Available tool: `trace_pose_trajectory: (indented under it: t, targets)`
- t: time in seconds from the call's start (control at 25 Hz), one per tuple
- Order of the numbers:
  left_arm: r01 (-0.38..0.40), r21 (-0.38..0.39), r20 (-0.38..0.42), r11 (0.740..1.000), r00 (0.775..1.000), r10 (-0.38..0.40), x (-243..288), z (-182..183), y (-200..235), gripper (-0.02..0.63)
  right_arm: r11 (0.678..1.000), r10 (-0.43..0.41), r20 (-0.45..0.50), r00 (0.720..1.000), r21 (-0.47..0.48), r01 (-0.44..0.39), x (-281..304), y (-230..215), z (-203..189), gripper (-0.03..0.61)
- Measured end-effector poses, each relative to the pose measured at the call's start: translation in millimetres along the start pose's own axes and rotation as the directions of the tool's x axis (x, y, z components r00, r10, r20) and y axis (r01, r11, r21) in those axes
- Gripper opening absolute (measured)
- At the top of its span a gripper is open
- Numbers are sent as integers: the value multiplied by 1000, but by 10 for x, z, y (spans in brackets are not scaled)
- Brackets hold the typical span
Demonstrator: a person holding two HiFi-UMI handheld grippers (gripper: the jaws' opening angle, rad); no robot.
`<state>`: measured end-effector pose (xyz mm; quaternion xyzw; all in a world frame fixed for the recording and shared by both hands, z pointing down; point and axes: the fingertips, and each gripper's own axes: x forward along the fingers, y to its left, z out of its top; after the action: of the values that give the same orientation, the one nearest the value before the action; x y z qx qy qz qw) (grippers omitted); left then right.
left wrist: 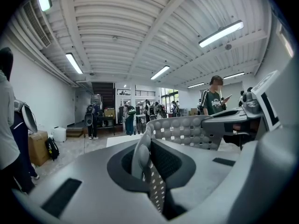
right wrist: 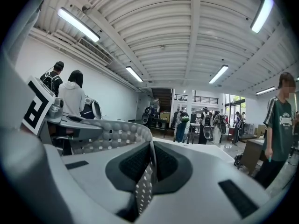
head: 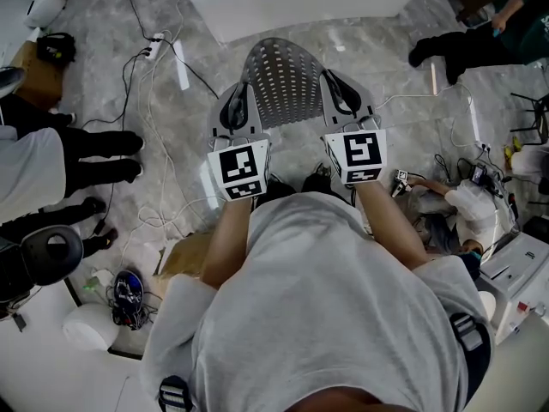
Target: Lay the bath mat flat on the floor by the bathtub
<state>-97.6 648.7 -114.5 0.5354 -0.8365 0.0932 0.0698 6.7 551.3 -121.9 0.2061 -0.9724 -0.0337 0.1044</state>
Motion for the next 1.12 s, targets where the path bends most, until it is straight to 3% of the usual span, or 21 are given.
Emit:
trace_pose_trajectory:
  t: [0.52,1.12]
  targets:
    - [49,-18,-12,999,999,-50,-182,-223,400,28,999,-36,-19,999,16,37,74,468,-79,17]
    - [26,-51,-93,998,995,-31,194,-536,578,28,999,-8,-84,996,45,12,486,321,-399,17]
